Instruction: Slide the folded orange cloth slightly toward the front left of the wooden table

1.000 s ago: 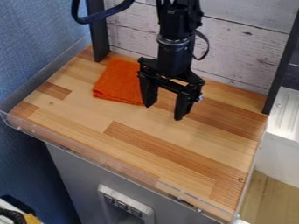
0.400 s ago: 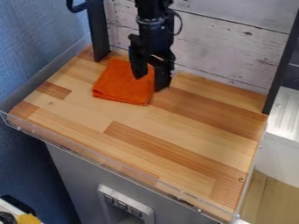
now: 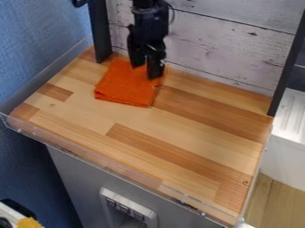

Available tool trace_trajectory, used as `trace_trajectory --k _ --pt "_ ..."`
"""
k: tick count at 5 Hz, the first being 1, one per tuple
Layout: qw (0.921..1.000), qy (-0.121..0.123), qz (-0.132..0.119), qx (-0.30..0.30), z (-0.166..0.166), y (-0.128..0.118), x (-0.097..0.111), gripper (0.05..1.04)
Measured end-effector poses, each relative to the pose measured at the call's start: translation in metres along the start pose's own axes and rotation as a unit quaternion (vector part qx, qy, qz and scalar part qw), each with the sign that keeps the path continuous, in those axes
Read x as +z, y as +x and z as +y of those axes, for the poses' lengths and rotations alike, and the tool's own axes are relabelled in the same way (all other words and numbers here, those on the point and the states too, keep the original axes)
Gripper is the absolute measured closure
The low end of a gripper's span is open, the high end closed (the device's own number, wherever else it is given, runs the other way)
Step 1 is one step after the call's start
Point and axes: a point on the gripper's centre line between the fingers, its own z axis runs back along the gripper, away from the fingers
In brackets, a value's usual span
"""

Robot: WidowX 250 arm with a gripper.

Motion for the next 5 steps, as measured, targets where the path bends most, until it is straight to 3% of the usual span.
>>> trace_trajectory --k 2,4,5 --pt "0.9994 -0.004 0.011 -0.034 0.021 -0.005 0.005 0.136" --pt "0.9988 -0.003 0.017 -0.046 0.024 -0.006 0.000 0.716" --pt "0.9989 0.001 0.017 -0.045 0.024 -0.008 -0.005 0.931"
